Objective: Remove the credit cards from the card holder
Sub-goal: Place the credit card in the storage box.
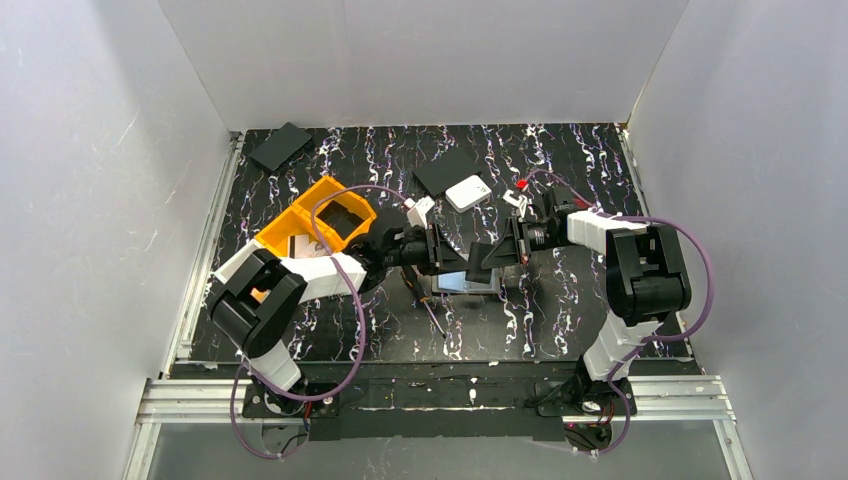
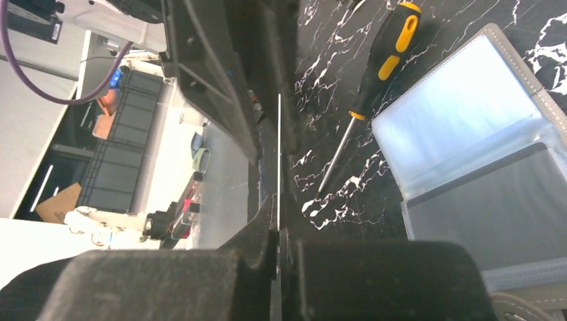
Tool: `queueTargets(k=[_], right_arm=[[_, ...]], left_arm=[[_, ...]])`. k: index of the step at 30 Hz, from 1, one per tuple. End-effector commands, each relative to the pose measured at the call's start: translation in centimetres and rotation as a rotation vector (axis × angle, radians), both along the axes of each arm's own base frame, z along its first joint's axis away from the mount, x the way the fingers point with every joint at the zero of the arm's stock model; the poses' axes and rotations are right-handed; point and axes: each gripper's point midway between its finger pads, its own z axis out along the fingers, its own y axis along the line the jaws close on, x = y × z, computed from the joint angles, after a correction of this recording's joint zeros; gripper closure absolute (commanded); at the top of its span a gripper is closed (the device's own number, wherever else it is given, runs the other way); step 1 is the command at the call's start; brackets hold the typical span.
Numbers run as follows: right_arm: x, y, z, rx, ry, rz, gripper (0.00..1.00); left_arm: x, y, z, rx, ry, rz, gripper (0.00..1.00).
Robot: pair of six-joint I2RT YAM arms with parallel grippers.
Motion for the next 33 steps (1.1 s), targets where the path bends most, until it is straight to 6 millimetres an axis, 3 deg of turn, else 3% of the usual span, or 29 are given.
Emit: queueTargets(k=[1, 5, 10, 14, 17, 21, 24, 27, 30, 33], right_arm=[[-0.3, -0.5, 1.4, -0.059, -0.194, 0.022, 0.99], [-0.5, -1.3, 1.4, -0.157, -0.353, 0.058, 0.99], [0.1, -2.6, 2.4, -0.274, -0.658, 0.032, 0.99], [1.3, -2.9, 3.9, -0.322, -1.019, -0.029, 0.99], [0.6, -3.0, 5.1, -0.3, -1.271, 0.033, 0.99], [0.3, -3.1, 5.5, -0.301, -1.386, 0.177, 0.99], [0.3, -3.1, 5.6, -0.336, -1.445, 0.228, 0.99], [-0.1, -3.0, 5.5, -0.336, -1.484, 0.252, 0.99], [-0.6, -3.0, 5.5, -0.333, -1.51, 0.273, 0.99], [-0.9, -3.2, 5.8, -0.338, -1.521, 0.276, 0.99]], left_arm=[[1.1, 2.0, 0.8, -0.018, -0.014, 0.088, 0.61], [0.7, 4.0, 2.4, -0.043, -0.038, 0.145, 0.36], [-0.8, 4.8, 4.3, -0.12, 0.065, 0.147, 0.02], [-1.6, 4.3, 6.6, -0.219, 0.157, 0.115, 0.02], [-1.4, 4.2, 8.0, -0.296, 0.22, 0.142, 0.02], [-0.9, 3.5, 8.8, -0.361, 0.352, 0.213, 0.03], [-1.3, 1.3, 9.3, -0.385, 0.465, 0.224, 0.08], [-1.9, -1.5, 9.4, -0.37, 0.568, 0.187, 0.19], [-2.4, -3.5, 7.8, -0.295, 0.647, 0.188, 0.21], [-2.4, -4.0, 6.1, -0.239, 0.703, 0.217, 0.25]])
